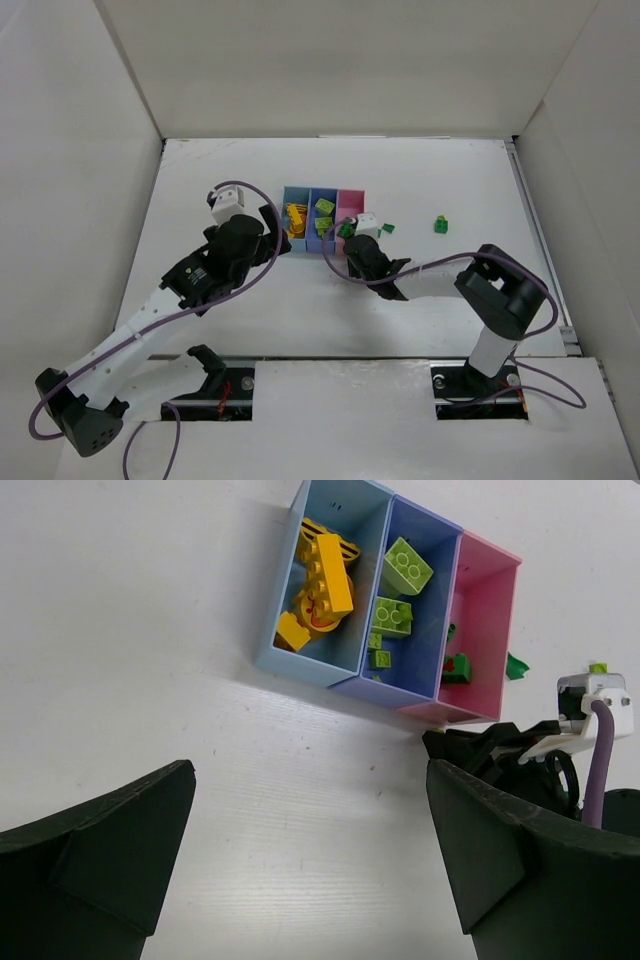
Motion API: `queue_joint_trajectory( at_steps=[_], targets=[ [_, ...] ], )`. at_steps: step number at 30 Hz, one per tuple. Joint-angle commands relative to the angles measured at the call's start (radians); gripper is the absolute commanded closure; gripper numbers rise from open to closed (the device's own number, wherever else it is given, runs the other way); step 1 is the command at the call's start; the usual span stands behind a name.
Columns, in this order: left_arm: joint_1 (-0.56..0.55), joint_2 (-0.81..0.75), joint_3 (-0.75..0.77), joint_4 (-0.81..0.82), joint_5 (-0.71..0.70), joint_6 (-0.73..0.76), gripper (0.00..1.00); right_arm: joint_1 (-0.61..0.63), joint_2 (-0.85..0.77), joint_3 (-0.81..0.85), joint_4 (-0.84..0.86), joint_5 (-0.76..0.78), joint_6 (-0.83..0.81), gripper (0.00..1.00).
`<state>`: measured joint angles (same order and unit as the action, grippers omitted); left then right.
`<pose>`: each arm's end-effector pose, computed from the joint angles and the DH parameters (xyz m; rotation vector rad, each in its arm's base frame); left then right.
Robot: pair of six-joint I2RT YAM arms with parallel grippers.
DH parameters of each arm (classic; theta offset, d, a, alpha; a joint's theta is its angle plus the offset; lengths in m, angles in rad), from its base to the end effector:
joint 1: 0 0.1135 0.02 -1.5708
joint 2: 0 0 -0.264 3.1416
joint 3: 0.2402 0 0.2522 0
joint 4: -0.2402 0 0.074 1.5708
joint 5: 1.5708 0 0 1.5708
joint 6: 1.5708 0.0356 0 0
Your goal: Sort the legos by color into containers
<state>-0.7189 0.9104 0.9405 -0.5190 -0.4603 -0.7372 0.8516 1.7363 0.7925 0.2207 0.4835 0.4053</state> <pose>0.1568 -0.1162 0.3396 -0.3020 2.0119 -0.4529 0.2331 0.2411 0.1409 -0.2467 2.1866 0.1439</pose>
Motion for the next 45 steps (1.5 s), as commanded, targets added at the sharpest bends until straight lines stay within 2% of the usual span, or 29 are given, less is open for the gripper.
queue_joint_trajectory(
  at_steps=[1,8,12,19,25,31,34,38,42,45],
  targets=[
    [-0.002,-0.021,-0.006,-0.001,-0.024,-0.008,0.0,0.006,0.035,0.002,-0.029,0.004,0.049,0.64],
    [-0.002,-0.021,-0.006,-0.01,-0.034,-0.008,0.0,0.015,0.025,-0.018,-0.029,-0.005,0.069,0.76],
    [-0.002,-0.011,0.003,-0.01,-0.034,-0.008,0.0,0.015,-0.035,-0.053,-0.029,0.004,0.079,0.83],
    [-0.002,0.008,0.003,-0.001,-0.024,0.001,0.0,0.055,-0.213,-0.082,-0.099,-0.028,0.038,0.83],
    [-0.002,0.018,-0.017,0.024,0.005,0.012,0.0,0.067,-0.388,-0.023,-0.118,-0.137,-0.112,0.83],
    [-0.002,0.027,-0.028,0.033,0.028,0.003,0.0,0.067,-0.331,0.163,-0.127,-0.158,-0.207,0.83],
    [-0.002,0.027,-0.039,0.024,0.04,0.002,0.0,0.067,-0.229,0.275,-0.127,-0.158,-0.259,0.83],
    [-0.002,0.027,-0.039,0.002,0.04,-0.007,0.0,0.067,-0.101,0.39,-0.127,-0.123,-0.287,0.78],
    [-0.002,0.007,-0.039,-0.019,0.04,-0.019,0.0,0.067,0.001,0.456,-0.138,-0.1,-0.287,0.78],
    [-0.002,-0.002,-0.039,-0.03,0.031,-0.019,0.0,0.067,0.022,0.468,-0.147,-0.077,-0.269,0.78]
  ],
)
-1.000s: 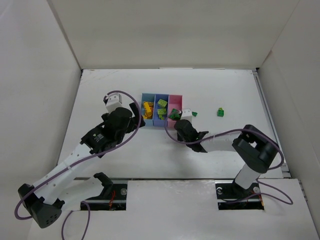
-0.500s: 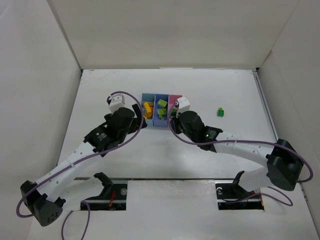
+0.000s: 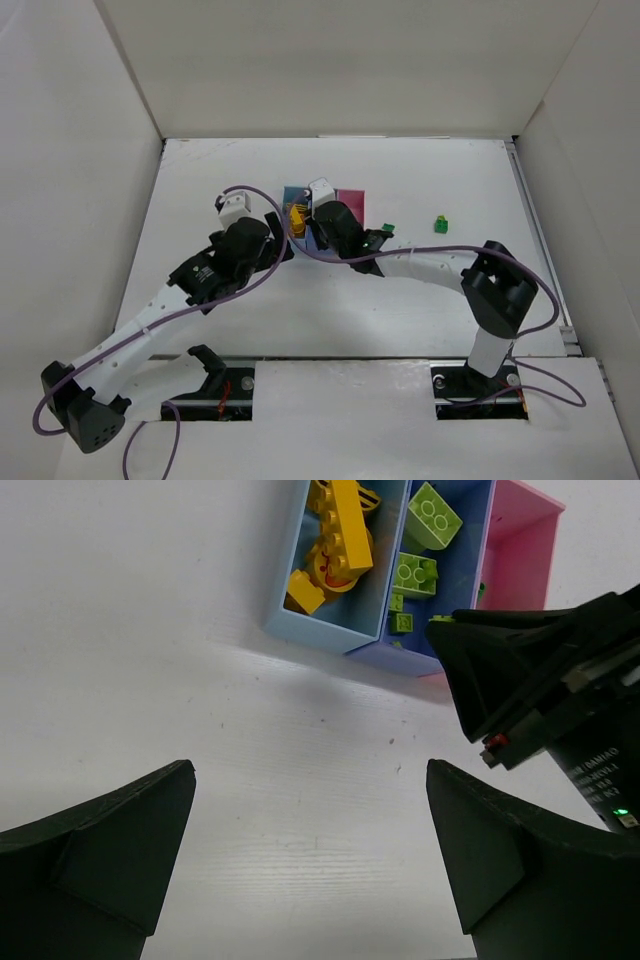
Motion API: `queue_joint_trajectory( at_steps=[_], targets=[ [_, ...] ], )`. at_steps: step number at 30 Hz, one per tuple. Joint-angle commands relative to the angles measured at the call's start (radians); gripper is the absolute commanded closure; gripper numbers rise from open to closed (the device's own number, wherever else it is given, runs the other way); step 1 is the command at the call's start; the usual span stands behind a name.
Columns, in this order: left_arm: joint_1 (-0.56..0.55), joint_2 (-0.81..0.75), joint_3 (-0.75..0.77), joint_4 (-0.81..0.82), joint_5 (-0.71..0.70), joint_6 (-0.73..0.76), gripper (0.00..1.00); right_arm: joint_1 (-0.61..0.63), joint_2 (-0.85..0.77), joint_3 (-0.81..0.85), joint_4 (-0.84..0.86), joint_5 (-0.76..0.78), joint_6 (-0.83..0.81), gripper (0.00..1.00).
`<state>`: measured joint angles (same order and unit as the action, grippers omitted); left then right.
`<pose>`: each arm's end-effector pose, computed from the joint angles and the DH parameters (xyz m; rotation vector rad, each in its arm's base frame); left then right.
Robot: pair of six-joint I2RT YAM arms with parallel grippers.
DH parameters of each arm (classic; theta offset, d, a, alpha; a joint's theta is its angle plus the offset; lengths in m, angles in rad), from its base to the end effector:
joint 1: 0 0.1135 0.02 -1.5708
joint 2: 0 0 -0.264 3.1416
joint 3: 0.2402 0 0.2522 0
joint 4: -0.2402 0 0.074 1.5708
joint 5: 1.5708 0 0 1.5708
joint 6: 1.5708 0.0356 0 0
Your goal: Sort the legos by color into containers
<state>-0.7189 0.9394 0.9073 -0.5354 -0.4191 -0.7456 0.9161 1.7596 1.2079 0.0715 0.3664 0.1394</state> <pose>0.1606 -0.1213 0.3215 -0.2729 2.0965 -0.4379 0.2566 0.3133 0.2460 -0.5537 1.9520 0.2932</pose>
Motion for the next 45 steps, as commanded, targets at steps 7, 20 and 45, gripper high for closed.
queue_joint_trajectory(
  at_steps=[7,20,45],
  targets=[
    [-0.002,-0.04,-0.015,-0.014,-0.01,-0.011,0.0,0.003,0.011,0.042,0.002,0.059,0.028,0.66],
    [-0.002,-0.021,-0.005,0.029,0.046,0.051,0.0,-0.043,-0.136,-0.036,-0.038,0.085,0.039,0.38],
    [-0.174,0.673,0.449,0.348,0.35,0.41,0.0,-0.703,-0.442,-0.24,-0.504,-0.115,0.075,0.0]
  ],
)
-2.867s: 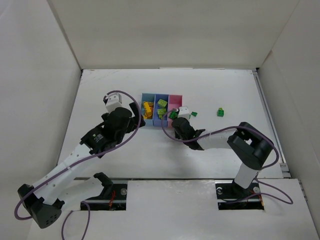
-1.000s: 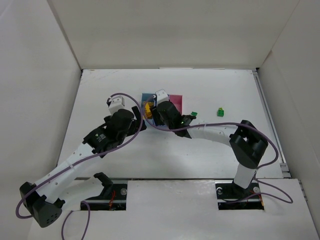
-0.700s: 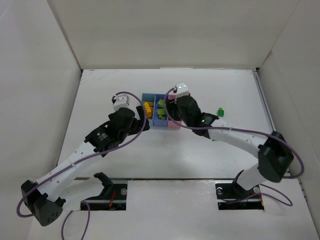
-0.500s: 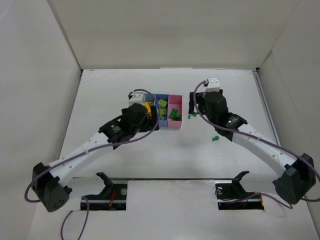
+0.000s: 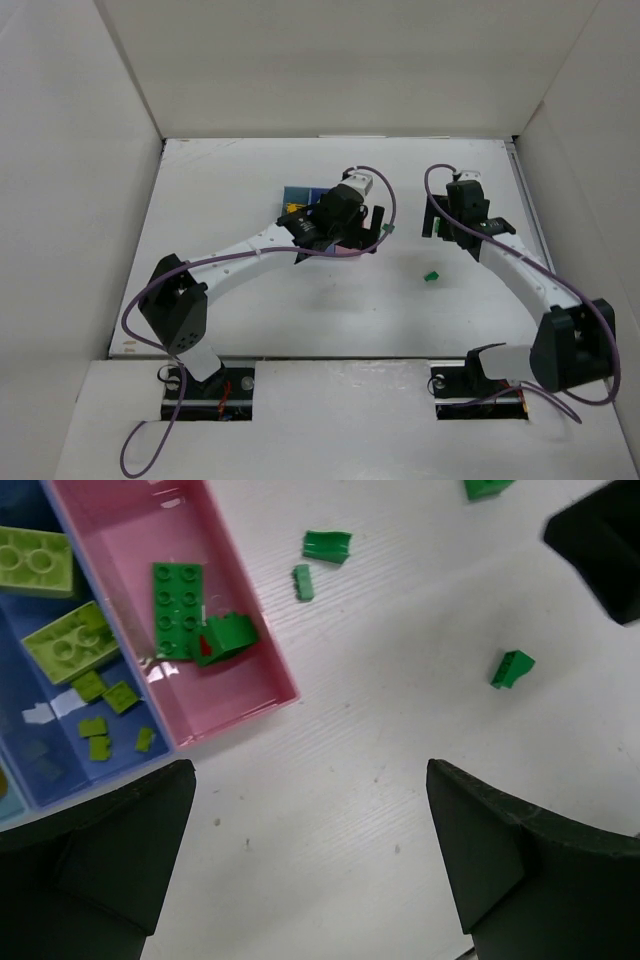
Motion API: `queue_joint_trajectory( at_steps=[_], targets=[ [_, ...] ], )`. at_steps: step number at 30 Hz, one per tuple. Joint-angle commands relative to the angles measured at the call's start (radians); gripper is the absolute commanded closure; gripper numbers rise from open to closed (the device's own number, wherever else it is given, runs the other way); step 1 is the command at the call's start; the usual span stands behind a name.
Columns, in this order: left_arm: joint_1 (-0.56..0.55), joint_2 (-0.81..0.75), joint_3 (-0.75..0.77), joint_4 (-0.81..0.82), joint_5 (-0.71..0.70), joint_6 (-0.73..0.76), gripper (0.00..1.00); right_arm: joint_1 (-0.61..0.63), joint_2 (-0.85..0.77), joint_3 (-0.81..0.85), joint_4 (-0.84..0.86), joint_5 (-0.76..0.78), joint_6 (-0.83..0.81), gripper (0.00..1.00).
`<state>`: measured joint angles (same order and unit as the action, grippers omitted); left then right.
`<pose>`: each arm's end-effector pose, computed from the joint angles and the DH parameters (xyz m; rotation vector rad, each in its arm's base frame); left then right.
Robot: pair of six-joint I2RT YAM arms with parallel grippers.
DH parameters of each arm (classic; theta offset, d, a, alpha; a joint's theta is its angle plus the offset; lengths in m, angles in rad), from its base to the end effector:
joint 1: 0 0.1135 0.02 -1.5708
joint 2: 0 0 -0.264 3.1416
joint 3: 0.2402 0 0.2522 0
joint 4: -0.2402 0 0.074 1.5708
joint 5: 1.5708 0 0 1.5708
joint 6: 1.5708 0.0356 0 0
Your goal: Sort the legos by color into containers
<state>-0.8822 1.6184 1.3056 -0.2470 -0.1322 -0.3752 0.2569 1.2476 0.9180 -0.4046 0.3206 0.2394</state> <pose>0.2430 -0.2879 0.3009 0.4702 2.1337 -0.5938 0.2614 0.0571 0.2691 0.1424 2.2577 -0.1073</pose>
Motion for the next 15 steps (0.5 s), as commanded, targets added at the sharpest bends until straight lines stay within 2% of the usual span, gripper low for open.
queue_joint_trajectory(
  at_steps=[1,5,12,15],
  targets=[
    [-0.011,0.004,0.05,0.06,0.063,0.039,0.0,-0.053,0.135,0.065,-0.028,-0.069,-0.034,0.0],
    [-0.011,0.005,0.028,0.072,0.065,0.021,0.0,-0.09,0.266,0.13,-0.017,-0.069,-0.058,0.0],
    [-0.011,-0.052,-0.041,0.081,-0.055,0.002,0.0,-0.125,0.384,0.15,0.095,-0.124,-0.117,0.0],
    [0.041,-0.098,-0.06,0.09,-0.04,-0.008,0.0,-0.125,0.446,0.18,0.104,-0.091,-0.117,0.0]
  ],
)
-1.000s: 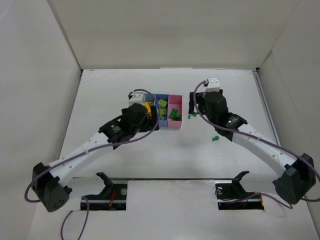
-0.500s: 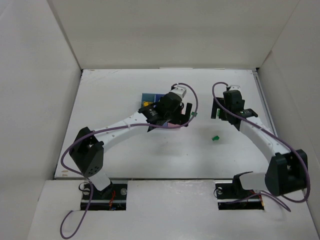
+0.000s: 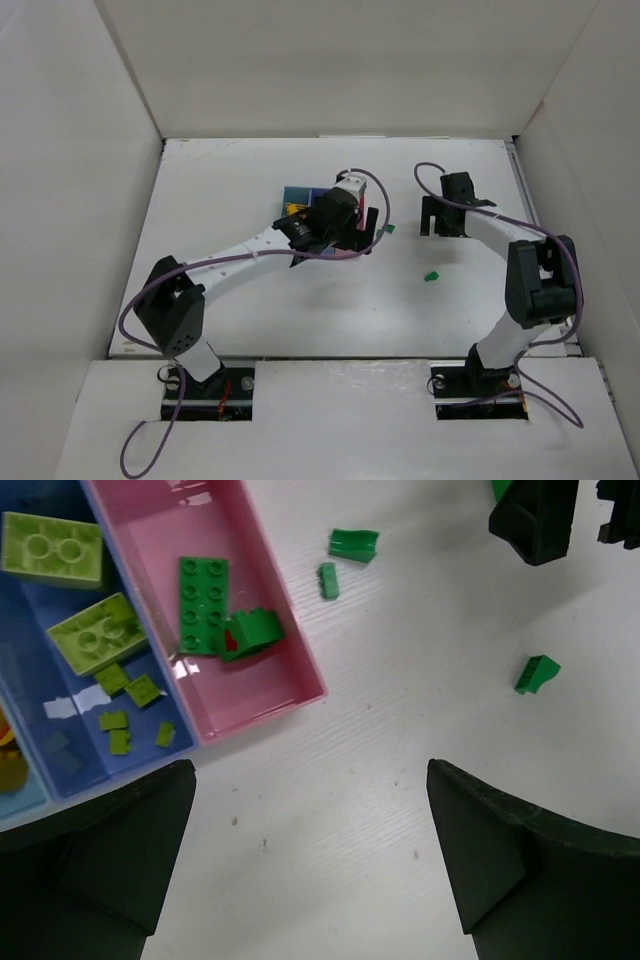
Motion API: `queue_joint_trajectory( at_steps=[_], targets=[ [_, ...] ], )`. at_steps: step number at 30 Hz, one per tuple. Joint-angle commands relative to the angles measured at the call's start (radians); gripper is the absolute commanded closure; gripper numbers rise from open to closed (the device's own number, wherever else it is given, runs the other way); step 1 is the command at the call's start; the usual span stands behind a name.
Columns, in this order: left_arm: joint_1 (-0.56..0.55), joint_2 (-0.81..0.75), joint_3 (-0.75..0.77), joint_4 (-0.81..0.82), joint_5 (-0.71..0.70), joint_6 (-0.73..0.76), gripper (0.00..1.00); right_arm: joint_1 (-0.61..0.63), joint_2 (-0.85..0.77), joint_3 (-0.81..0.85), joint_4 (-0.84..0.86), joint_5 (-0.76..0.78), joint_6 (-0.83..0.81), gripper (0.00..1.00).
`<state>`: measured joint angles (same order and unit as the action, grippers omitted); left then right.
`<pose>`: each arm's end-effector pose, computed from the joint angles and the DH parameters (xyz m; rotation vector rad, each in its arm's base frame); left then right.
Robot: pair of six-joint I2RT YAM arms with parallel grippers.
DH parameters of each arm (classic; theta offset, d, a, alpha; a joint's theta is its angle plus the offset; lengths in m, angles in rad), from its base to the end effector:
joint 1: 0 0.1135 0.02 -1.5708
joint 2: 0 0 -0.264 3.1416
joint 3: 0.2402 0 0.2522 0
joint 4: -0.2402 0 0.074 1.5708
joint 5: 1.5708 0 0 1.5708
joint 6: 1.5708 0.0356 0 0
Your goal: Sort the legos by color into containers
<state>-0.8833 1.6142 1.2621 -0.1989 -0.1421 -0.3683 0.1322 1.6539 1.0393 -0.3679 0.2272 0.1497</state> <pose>0.2420 -0.2867 0.2919 0.4694 2.1217 -0.5860 0.3351 0.0365 0.1939 0.1093 2.5227 -0.1777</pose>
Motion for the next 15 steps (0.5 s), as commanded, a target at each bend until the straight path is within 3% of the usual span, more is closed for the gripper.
queue_joint_trajectory(
  at_steps=[1,15],
  targets=[
    [0.058,-0.105,-0.042,0.053,-0.021,-0.015,0.0,0.0,0.053,0.059,0.076,0.003,-0.027,0.02],
    [0.27,-0.194,-0.095,0.023,-0.048,-0.024,0.0,-0.02,0.208,0.217,0.003,-0.02,-0.038,0.2]
  ],
)
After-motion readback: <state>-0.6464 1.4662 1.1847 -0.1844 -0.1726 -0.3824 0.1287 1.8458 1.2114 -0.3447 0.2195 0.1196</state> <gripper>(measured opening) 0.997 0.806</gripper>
